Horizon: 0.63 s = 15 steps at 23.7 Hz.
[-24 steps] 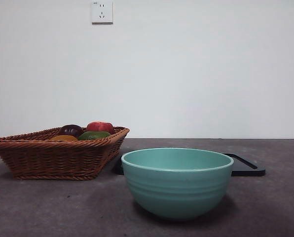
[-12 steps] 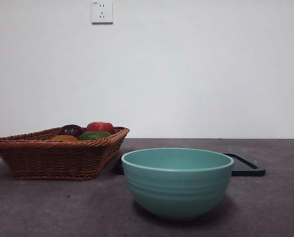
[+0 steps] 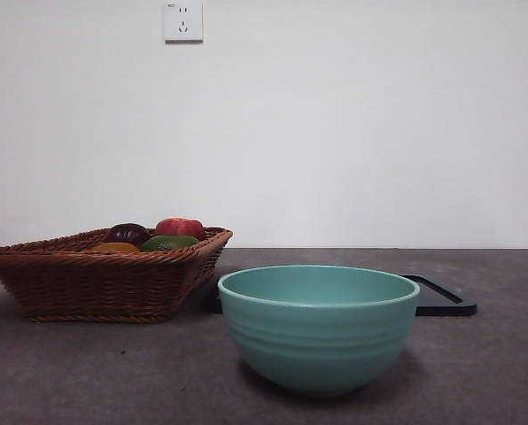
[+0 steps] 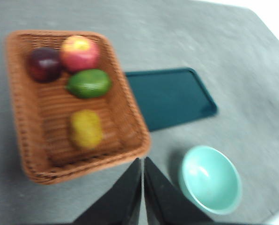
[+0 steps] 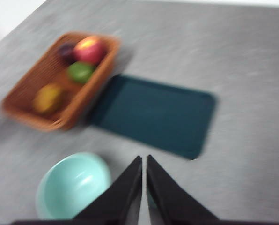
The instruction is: Pick up the wifruite, put it on the bowl, pick up the plate, put it on desk
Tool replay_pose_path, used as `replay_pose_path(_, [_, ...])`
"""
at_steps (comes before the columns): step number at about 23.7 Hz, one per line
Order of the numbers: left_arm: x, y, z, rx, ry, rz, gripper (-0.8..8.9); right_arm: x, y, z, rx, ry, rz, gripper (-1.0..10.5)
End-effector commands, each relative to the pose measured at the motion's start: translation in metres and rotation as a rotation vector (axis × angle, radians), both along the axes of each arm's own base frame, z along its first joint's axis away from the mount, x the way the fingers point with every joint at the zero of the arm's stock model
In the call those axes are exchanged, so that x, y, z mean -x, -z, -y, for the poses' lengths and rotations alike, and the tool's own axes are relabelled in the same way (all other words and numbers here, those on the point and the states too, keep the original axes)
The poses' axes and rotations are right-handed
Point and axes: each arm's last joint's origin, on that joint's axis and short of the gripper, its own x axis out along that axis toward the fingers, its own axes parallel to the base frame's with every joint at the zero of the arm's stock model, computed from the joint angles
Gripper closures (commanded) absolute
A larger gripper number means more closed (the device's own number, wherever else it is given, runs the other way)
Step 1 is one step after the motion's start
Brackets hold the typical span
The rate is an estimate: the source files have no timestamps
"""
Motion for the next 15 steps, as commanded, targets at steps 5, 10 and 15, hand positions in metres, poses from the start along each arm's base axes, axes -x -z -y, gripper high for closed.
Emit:
replay_pose_path(5, [0.004,-0.017,0.016,-0.035,0.171,-0.044,8.05,0.003,-0.007,-0.017,-0.009,-0.216,-0.084,9.4])
replay_pose_path(10, [0.005,-0.016,0.020,-0.040,0.206,-0.055,8.05,0.004,-0.005,-0.023,0.007,-0.267,-0.108,9.4])
replay_pose_path(15, [0.005,-0.016,0.020,-0.040,0.205,-0.056,6.35,0.004,-0.005,-0.023,0.008,-0.264,-0.108,8.4])
